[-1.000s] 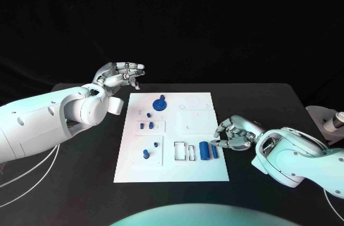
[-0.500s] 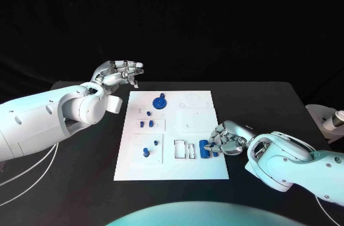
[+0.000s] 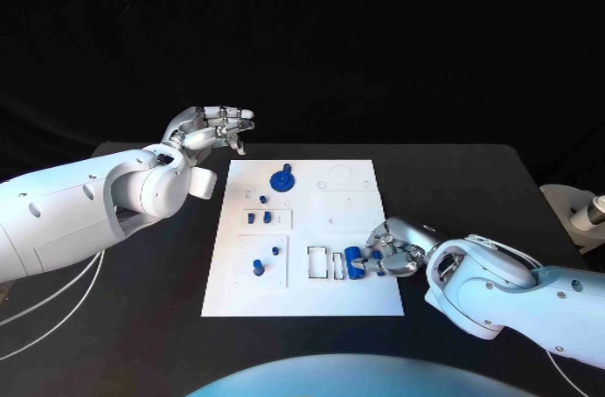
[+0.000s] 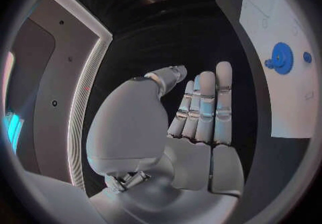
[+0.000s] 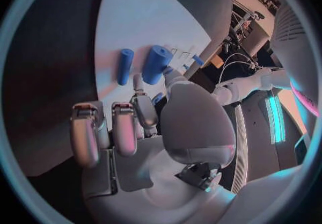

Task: Assemble the parts on the task board

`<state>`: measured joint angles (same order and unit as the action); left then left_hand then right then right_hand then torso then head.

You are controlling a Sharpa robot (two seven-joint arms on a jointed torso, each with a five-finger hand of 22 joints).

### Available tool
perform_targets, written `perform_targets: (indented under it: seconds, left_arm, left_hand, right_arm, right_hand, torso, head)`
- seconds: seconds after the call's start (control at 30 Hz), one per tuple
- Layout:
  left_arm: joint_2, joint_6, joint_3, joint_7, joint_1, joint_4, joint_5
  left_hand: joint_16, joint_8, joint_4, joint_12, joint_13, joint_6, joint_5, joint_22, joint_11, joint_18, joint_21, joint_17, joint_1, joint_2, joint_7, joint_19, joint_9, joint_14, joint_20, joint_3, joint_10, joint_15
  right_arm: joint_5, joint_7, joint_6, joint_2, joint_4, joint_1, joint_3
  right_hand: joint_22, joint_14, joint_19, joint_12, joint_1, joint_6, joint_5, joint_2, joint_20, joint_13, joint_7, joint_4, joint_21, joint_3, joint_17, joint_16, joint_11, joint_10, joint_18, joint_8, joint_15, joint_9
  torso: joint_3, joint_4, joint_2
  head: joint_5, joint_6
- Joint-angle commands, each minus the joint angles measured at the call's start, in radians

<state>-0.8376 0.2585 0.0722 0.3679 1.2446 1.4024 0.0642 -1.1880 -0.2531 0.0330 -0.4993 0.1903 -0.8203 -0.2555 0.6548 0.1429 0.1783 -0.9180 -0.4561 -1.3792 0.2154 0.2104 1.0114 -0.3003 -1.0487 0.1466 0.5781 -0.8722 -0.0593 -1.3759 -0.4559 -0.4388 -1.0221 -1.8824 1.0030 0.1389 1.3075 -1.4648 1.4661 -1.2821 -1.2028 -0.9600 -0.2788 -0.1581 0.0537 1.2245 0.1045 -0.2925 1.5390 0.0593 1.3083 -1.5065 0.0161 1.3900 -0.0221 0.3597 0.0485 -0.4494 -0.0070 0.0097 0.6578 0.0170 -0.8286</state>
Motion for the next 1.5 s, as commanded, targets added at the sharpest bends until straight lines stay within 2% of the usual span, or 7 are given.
perform_targets:
  seconds: [0.03, 0.5, 0.8, 0.97, 1.07, 1.17, 1.5]
  left_arm:
    - [-0.001, -0.012, -0.001, 0.007, 0.000, 0.004, -0.004]
    - [-0.005, -0.014, -0.001, 0.001, 0.000, 0.010, -0.013]
    - [-0.007, -0.013, -0.001, 0.000, 0.000, 0.011, -0.015]
    - [-0.007, -0.012, -0.001, 0.000, 0.000, 0.011, -0.016]
    - [-0.006, -0.012, -0.001, 0.008, 0.000, 0.011, -0.017]
    - [-0.006, -0.013, -0.001, 0.013, 0.000, 0.012, -0.017]
    - [-0.004, -0.016, -0.001, 0.003, 0.000, 0.013, -0.020]
  left_hand:
    - [-0.006, -0.004, 0.005, -0.005, -0.002, 0.009, -0.003, -0.001, 0.001, 0.007, 0.000, 0.001, 0.005, -0.002, 0.003, -0.005, 0.001, 0.004, 0.001, -0.001, 0.006, -0.001]
    - [-0.006, -0.006, 0.007, -0.007, -0.002, 0.009, -0.003, -0.001, 0.001, 0.007, 0.001, 0.002, 0.007, -0.003, 0.003, -0.005, 0.001, 0.005, 0.002, -0.002, 0.006, -0.002]
    - [-0.006, -0.006, 0.007, -0.007, -0.002, 0.009, -0.003, -0.001, 0.001, 0.007, 0.001, 0.002, 0.007, -0.003, 0.003, -0.005, 0.001, 0.005, 0.002, -0.002, 0.006, -0.002]
    - [-0.006, -0.006, 0.007, -0.007, -0.002, 0.009, -0.003, -0.001, 0.001, 0.007, 0.001, 0.002, 0.007, -0.003, 0.003, -0.005, 0.001, 0.005, 0.002, -0.002, 0.006, -0.002]
    - [-0.006, -0.006, 0.007, -0.007, -0.002, 0.009, -0.003, -0.001, 0.001, 0.007, 0.001, 0.002, 0.007, -0.003, 0.003, -0.005, 0.001, 0.005, 0.002, -0.002, 0.006, -0.002]
    - [-0.008, -0.014, 0.008, -0.014, -0.002, 0.003, -0.004, -0.002, -0.001, 0.007, 0.002, 0.004, 0.005, -0.007, 0.000, -0.005, -0.001, 0.006, 0.002, 0.000, 0.009, -0.001]
    - [-0.010, -0.015, 0.009, -0.017, -0.002, 0.007, -0.004, -0.002, 0.000, 0.007, 0.003, 0.006, 0.006, -0.005, 0.001, -0.004, 0.000, 0.006, 0.002, 0.000, 0.012, -0.001]
  right_arm:
    - [-0.053, -0.034, 0.067, 0.017, 0.008, -0.010, 0.001]
    - [-0.104, -0.066, 0.037, 0.059, 0.021, -0.033, 0.001]
    - [-0.097, -0.060, -0.062, 0.054, 0.006, -0.035, 0.000]
    - [-0.055, -0.046, -0.135, 0.043, -0.021, -0.033, -0.003]
    - [-0.006, -0.034, -0.187, 0.040, -0.039, -0.023, -0.006]
    - [0.041, -0.025, -0.208, 0.043, -0.050, -0.013, -0.007]
    - [0.181, -0.014, -0.185, 0.081, -0.059, -0.001, -0.009]
  right_hand:
    - [0.255, -0.072, 0.098, -0.004, 0.014, 0.001, 0.010, 0.004, -0.003, 0.007, -0.010, 0.000, 0.006, -0.015, 0.065, -0.008, 0.000, 0.002, 0.017, 0.009, 0.005, -0.002]
    - [0.259, -0.074, 0.101, -0.029, -0.006, -0.012, 0.003, 0.022, -0.006, 0.044, -0.016, 0.002, 0.018, -0.034, 0.081, -0.013, -0.006, 0.018, 0.019, 0.027, 0.009, -0.010]
    - [0.263, -0.080, 0.105, -0.057, -0.068, -0.043, -0.044, 0.058, -0.014, 0.084, -0.032, 0.005, 0.032, -0.014, 0.114, -0.023, -0.020, 0.040, 0.022, 0.056, 0.020, -0.021]
    - [0.263, -0.080, 0.105, -0.057, -0.106, -0.052, -0.043, 0.073, -0.021, 0.090, -0.042, 0.006, 0.032, 0.015, 0.121, -0.025, -0.029, 0.042, 0.022, 0.067, 0.028, -0.026]
    - [0.263, -0.078, 0.105, -0.043, -0.136, -0.050, -0.084, 0.072, -0.026, 0.081, -0.046, 0.006, 0.032, 0.048, 0.111, -0.021, -0.033, 0.035, 0.022, 0.071, 0.032, -0.029]
    - [0.263, -0.079, 0.105, -0.045, -0.143, -0.050, -0.088, 0.070, -0.027, 0.086, -0.047, 0.005, 0.032, 0.065, 0.116, -0.023, -0.034, 0.038, 0.022, 0.072, 0.033, -0.030]
    - [0.263, -0.079, 0.105, -0.038, -0.135, -0.052, -0.094, 0.072, -0.028, 0.081, -0.047, 0.001, 0.031, 0.081, 0.118, -0.023, -0.034, 0.035, 0.022, 0.074, 0.033, -0.031]
  torso:
    - [0.0008, -0.0021, 0.000]
    - [-0.0003, -0.0006, 0.000]
    - [0.0011, -0.0007, -0.001]
    - [0.0008, -0.0012, -0.001]
    - [0.0005, -0.0003, 0.000]
    - [0.0002, 0.0005, 0.000]
    - [-0.0005, 0.0008, 0.000]
  head:
    - [-0.003, -0.003]
    - [-0.003, -0.004]
    - [-0.008, -0.003]
    - [-0.010, -0.003]
    - [-0.006, 0.000]
    - [-0.004, 0.000]
    - [-0.008, -0.003]
